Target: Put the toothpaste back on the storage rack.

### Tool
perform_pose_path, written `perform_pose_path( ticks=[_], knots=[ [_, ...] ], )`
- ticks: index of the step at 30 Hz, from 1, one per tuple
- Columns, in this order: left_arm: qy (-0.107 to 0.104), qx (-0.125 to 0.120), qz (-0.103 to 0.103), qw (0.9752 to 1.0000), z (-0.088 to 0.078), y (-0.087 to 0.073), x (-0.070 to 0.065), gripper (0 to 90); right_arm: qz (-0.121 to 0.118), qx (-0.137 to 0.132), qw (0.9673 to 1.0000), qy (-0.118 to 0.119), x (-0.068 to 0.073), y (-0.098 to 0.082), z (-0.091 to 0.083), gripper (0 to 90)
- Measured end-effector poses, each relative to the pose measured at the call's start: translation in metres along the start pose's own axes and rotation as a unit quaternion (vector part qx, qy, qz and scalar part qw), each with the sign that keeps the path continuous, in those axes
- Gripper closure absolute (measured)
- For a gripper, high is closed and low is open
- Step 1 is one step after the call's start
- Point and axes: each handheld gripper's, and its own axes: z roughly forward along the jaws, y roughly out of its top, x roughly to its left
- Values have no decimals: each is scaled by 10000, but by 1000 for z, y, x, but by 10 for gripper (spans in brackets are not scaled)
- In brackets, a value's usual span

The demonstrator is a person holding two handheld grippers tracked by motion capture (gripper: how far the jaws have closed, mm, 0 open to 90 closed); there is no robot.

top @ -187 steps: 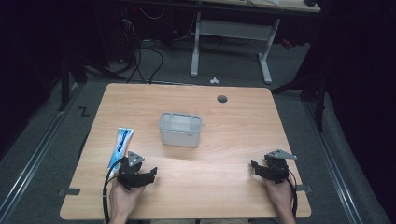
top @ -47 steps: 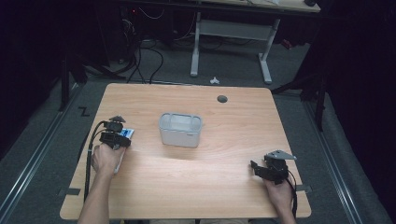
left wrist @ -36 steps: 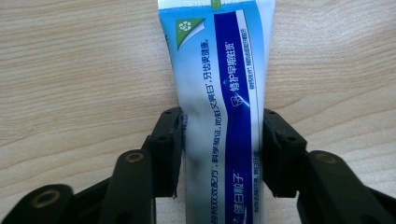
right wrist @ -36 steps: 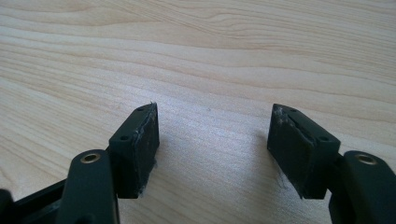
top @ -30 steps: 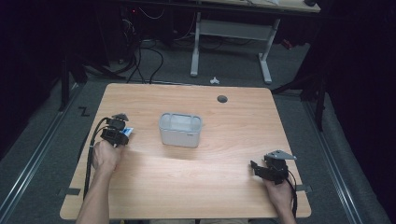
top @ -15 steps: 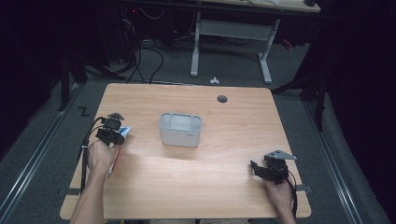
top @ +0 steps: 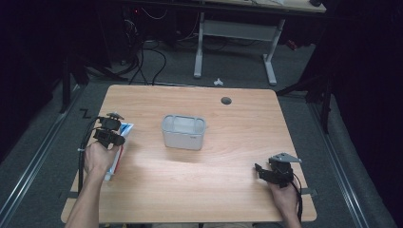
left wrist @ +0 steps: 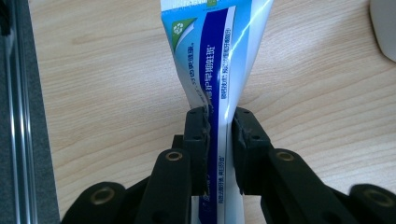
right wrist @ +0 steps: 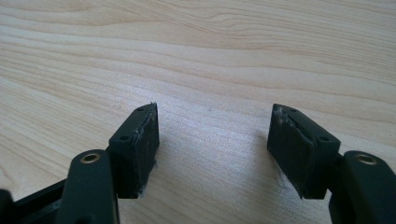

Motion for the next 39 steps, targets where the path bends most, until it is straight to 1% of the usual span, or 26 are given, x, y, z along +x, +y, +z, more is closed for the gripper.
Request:
perform_pose_path(
  ticks=[3, 11, 14, 18, 22, 31, 36, 39],
  knots=[
    [0, -98, 48, 9999, -5, -2, -1, 783, 3, -2, 10000, 1, 0, 0, 0, 343],
    [-212, -438, 42, 9988, -22, -6, -2, 782, 4, -2, 10000, 1, 0, 0, 0, 343],
    [-252, -563, 103, 9980, -27, -5, -5, 782, 4, -2, 10000, 2, 0, 0, 0, 343],
    [-382, -788, 164, 9960, -36, -3, -11, 781, 5, -2, 10000, 4, 0, 0, 0, 343],
    [-469, -946, 230, 9941, -42, -3, -17, 780, -1, -1, 10000, 0, 0, 0, 0, 343],
    [-674, -1192, 257, 9902, -51, -2, -23, 780, 1, -2, 10000, -2, 0, 0, 0, 343],
    [-778, -1305, 263, 9880, -54, -1, -26, 780, -5, 2, 10000, -2, 0, 0, 0, 343],
    [-829, -1334, 304, 9871, -56, -2, -29, 780, -5, 1, 10000, -1, 0, 0, 0, 343]
  ],
)
